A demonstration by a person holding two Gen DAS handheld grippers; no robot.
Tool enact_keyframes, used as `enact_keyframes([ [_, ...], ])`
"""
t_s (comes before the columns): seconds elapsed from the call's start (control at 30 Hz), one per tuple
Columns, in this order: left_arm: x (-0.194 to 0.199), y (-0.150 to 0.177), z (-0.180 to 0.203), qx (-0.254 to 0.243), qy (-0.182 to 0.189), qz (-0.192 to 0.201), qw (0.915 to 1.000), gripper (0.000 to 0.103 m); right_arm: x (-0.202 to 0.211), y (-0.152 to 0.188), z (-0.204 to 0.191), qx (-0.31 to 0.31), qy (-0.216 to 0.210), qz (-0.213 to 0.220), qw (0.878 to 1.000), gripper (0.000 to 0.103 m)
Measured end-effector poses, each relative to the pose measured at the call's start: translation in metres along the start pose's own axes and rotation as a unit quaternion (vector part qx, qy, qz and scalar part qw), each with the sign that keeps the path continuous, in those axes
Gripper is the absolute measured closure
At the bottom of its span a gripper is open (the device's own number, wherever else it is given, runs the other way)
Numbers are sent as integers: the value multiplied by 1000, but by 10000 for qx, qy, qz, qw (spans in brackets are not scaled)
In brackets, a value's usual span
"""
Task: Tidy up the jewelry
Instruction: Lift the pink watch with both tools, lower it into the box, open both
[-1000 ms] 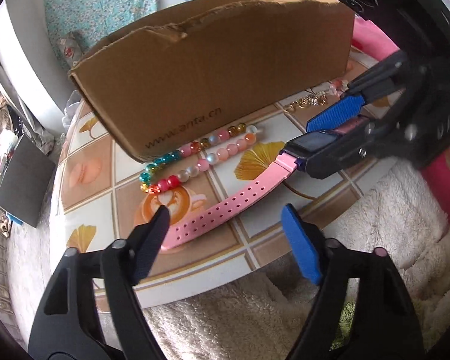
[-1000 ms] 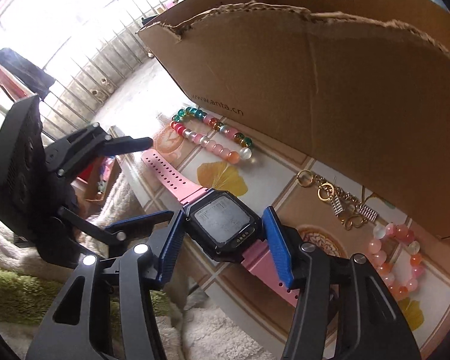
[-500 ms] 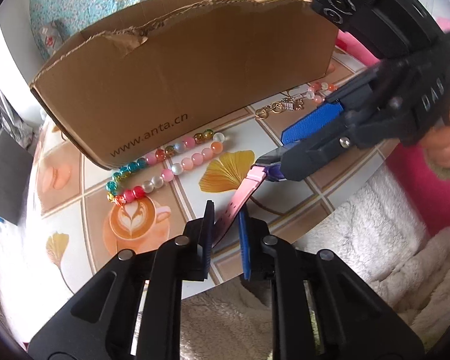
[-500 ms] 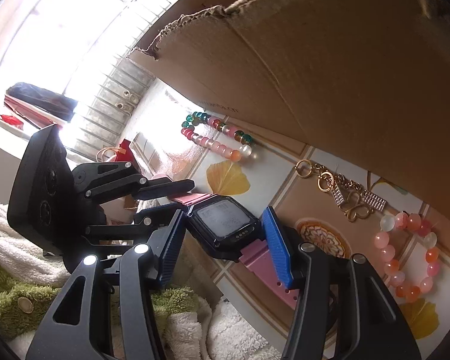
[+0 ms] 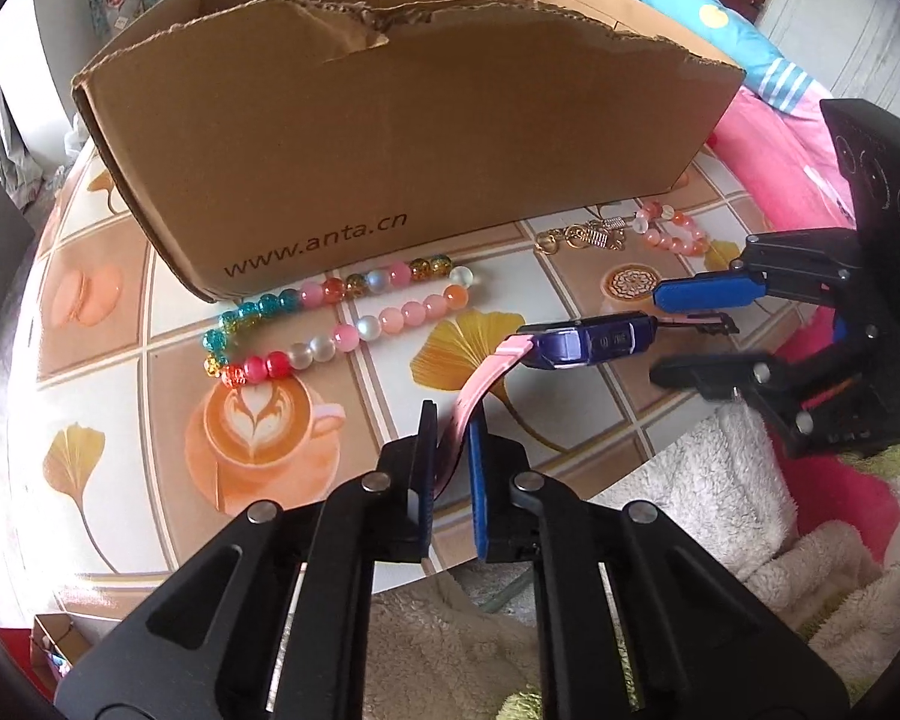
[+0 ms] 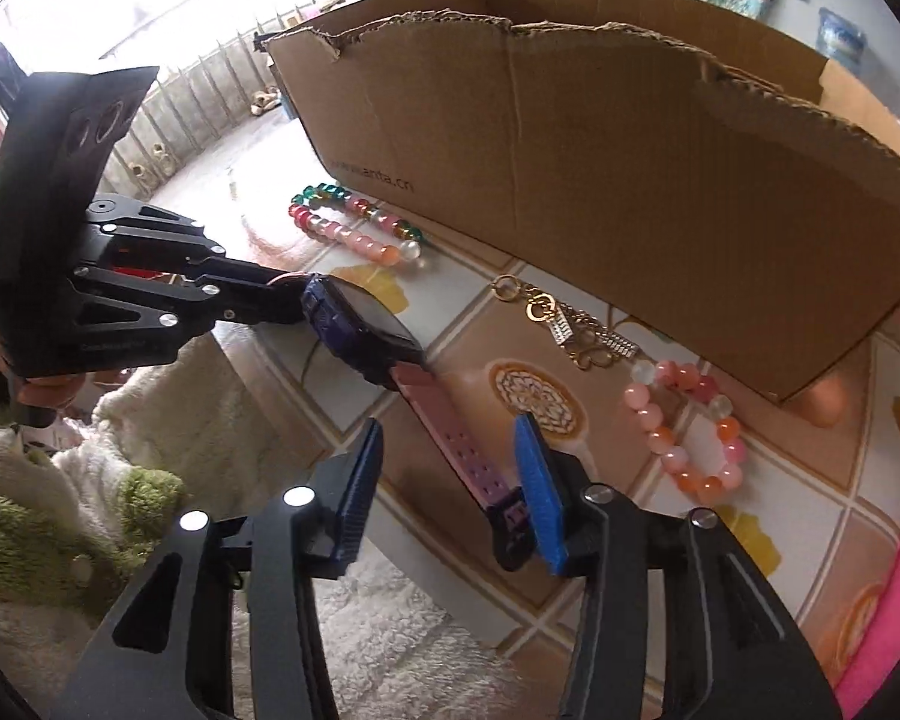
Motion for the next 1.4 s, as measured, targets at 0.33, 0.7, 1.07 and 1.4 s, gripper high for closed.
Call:
enact_keyframes([
  [0.33, 62, 8, 10, -70, 44, 728, 9973, 101, 44, -9, -20, 16, 767, 568, 9954, 97],
  [0.7, 126, -111, -43, 170, 470, 1350, 9896, 101, 101, -121, 20, -66, 350, 1023, 9941, 97],
  [1.07, -14, -218, -94, 327, -307, -447, 9980, 101, -48, -207, 102, -408, 217, -1115, 9927, 98],
  [1.4, -56, -239, -115, 514, -639, -978, 9918, 78, -95, -227, 148, -1156, 376, -1578, 9800, 80],
])
Point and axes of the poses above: each gripper's, at about its wrist camera, not at the fingertips, and x roughly against the way its jaws point, z to its right, y to its underside, the point moved 1 cm from there along -x, roughly the way its jaws point, and after that the axes turned 2 degrees about y, right-handed, at the moved point
